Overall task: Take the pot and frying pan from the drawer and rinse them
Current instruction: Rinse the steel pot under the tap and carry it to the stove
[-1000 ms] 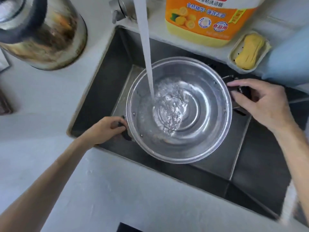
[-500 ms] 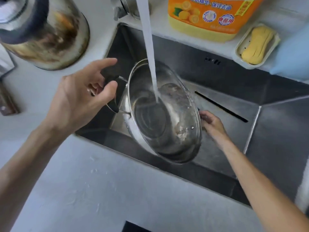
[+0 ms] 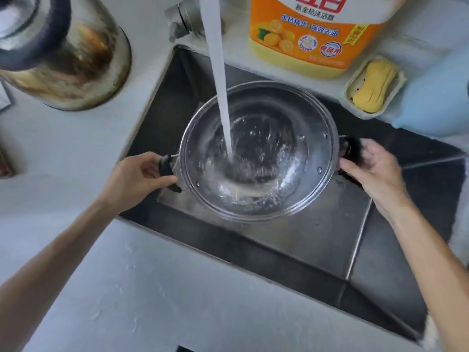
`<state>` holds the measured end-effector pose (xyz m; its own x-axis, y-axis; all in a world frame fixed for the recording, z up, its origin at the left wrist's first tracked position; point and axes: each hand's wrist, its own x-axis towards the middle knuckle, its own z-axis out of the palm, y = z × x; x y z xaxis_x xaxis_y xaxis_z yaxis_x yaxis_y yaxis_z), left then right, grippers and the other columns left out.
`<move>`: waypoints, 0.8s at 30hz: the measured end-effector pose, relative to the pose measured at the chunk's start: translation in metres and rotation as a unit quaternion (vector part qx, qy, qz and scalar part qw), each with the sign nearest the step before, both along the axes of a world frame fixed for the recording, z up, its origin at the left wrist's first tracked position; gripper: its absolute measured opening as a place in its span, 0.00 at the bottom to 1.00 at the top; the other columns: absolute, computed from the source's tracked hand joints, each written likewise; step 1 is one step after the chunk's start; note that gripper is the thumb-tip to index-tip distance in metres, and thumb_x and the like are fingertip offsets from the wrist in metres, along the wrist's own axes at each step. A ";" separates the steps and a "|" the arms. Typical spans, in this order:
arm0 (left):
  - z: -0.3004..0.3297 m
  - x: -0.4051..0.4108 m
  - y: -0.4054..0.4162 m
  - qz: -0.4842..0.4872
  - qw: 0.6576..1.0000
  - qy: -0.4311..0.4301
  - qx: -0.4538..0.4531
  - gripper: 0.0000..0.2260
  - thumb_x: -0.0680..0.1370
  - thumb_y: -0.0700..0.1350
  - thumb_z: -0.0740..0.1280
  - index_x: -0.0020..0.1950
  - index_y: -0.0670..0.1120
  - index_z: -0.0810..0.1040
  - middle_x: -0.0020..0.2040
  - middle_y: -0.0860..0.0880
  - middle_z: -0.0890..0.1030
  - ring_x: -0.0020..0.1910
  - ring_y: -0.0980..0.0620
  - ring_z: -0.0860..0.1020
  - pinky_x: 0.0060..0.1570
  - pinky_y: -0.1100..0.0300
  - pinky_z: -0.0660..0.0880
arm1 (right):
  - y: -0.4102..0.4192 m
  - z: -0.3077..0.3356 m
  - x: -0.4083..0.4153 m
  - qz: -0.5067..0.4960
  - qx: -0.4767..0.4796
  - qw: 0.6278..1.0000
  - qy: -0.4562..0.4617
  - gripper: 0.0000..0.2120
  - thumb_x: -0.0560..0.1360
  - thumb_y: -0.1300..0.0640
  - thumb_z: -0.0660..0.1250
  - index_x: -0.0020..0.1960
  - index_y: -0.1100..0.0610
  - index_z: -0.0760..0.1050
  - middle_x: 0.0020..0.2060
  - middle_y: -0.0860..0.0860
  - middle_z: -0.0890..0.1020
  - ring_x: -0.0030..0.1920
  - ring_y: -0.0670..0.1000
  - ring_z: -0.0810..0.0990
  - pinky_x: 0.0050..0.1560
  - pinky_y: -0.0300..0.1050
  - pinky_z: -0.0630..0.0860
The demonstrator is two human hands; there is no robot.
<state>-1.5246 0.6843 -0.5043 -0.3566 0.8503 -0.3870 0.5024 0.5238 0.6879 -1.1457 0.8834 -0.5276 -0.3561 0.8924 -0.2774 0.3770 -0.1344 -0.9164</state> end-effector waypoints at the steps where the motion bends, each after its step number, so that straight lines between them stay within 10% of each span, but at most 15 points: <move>1: -0.001 0.000 0.001 0.006 1.000 -0.004 0.015 0.11 0.64 0.52 0.77 0.39 0.57 0.76 0.36 0.58 0.82 0.33 0.59 0.79 0.44 0.54 0.78 | -0.001 0.000 -0.002 -0.010 0.009 1.000 0.010 0.17 0.71 0.67 0.70 0.48 0.46 0.76 0.42 0.39 0.84 0.47 0.40 0.81 0.53 0.36 0.76; 8: 0.002 -0.006 0.009 0.078 0.990 -0.055 0.099 0.10 0.68 0.40 0.74 0.39 0.49 0.73 0.44 0.64 0.83 0.52 0.62 0.81 0.53 0.69 0.76 | -0.007 -0.001 -0.003 0.004 -0.010 0.994 0.111 0.14 0.57 0.45 0.79 0.40 0.46 0.79 0.56 0.43 0.82 0.59 0.49 0.79 0.58 0.40 0.76; 12: 0.006 -0.006 0.009 0.034 0.998 0.019 0.055 0.12 0.70 0.41 0.74 0.37 0.52 0.72 0.35 0.63 0.83 0.36 0.72 0.78 0.38 0.78 0.70 | -0.005 0.003 -0.006 0.042 0.012 0.993 0.108 0.10 0.62 0.57 0.75 0.39 0.44 0.80 0.55 0.36 0.81 0.60 0.44 0.78 0.58 0.36 0.75; 16: -0.004 -0.005 0.005 0.049 0.997 -0.028 0.046 0.14 0.71 0.38 0.73 0.36 0.53 0.71 0.38 0.67 0.82 0.45 0.70 0.80 0.46 0.77 0.72 | -0.011 0.005 -0.003 0.073 0.059 0.989 0.114 0.04 0.66 0.47 0.74 0.40 0.44 0.79 0.55 0.39 0.82 0.61 0.49 0.78 0.62 0.43 0.74; 20: -0.006 -0.003 0.007 0.084 0.985 -0.121 0.094 0.15 0.72 0.27 0.66 0.38 0.46 0.71 0.52 0.48 0.82 0.61 0.63 0.76 0.62 0.66 0.72 | -0.016 0.004 -0.003 0.119 0.154 0.977 0.086 0.09 0.70 0.64 0.70 0.37 0.52 0.77 0.56 0.38 0.81 0.64 0.53 0.76 0.66 0.50 0.70; 24: 0.003 -0.004 0.010 0.048 0.976 -0.189 0.095 0.14 0.73 0.24 0.63 0.38 0.43 0.75 0.43 0.61 0.84 0.54 0.71 0.77 0.54 0.74 0.72 | -0.014 0.008 0.000 0.120 0.189 0.972 0.074 0.14 0.68 0.74 0.69 0.41 0.55 0.77 0.66 0.49 0.75 0.68 0.56 0.72 0.67 0.52 0.70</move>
